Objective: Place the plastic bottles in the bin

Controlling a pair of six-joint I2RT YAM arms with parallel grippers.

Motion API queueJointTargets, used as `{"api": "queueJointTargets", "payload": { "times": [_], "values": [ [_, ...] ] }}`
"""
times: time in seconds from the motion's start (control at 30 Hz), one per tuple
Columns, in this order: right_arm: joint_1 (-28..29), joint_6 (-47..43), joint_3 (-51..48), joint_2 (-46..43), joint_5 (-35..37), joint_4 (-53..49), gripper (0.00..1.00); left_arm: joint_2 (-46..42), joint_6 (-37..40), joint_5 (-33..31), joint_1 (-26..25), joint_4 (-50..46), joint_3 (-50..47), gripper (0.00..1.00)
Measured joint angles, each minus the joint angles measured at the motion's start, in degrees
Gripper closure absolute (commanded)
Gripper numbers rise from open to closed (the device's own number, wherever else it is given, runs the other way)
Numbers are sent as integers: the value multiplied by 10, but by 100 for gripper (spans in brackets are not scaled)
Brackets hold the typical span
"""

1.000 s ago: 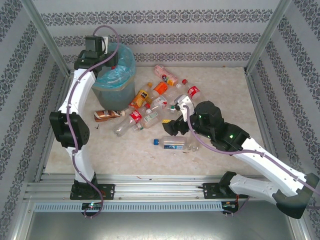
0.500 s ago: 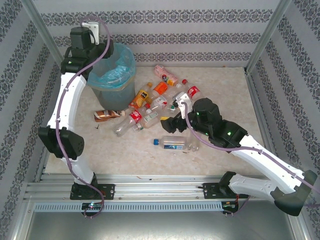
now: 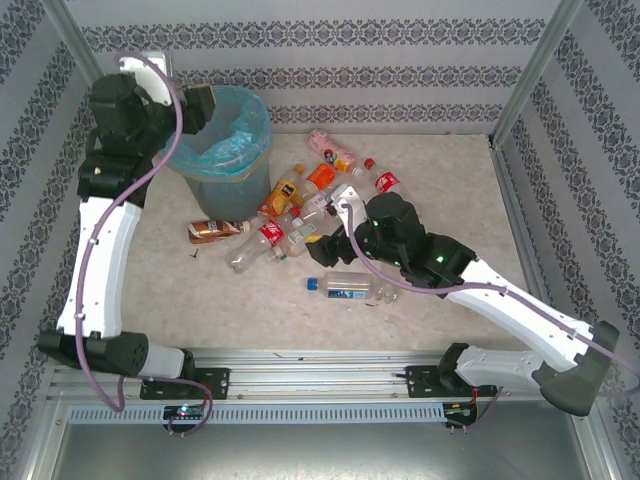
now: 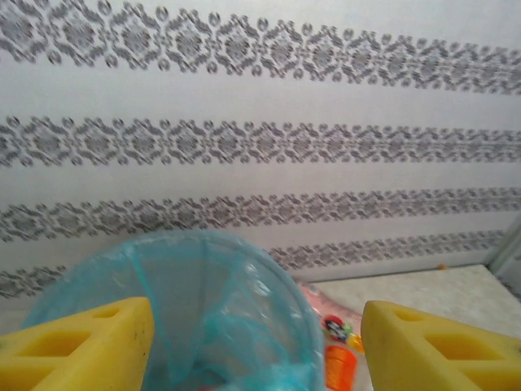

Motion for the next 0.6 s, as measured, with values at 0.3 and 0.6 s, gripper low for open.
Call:
{"api": "queueJointTargets", "payload": {
  "times": [0.3, 0.6],
  "values": [
    [24, 16, 56, 89, 3, 3, 16, -119, -23, 32, -84, 6, -220, 33],
    [42, 53, 68, 142, 32, -8, 18, -237, -25, 57, -123, 24, -416, 35]
  ]
}}
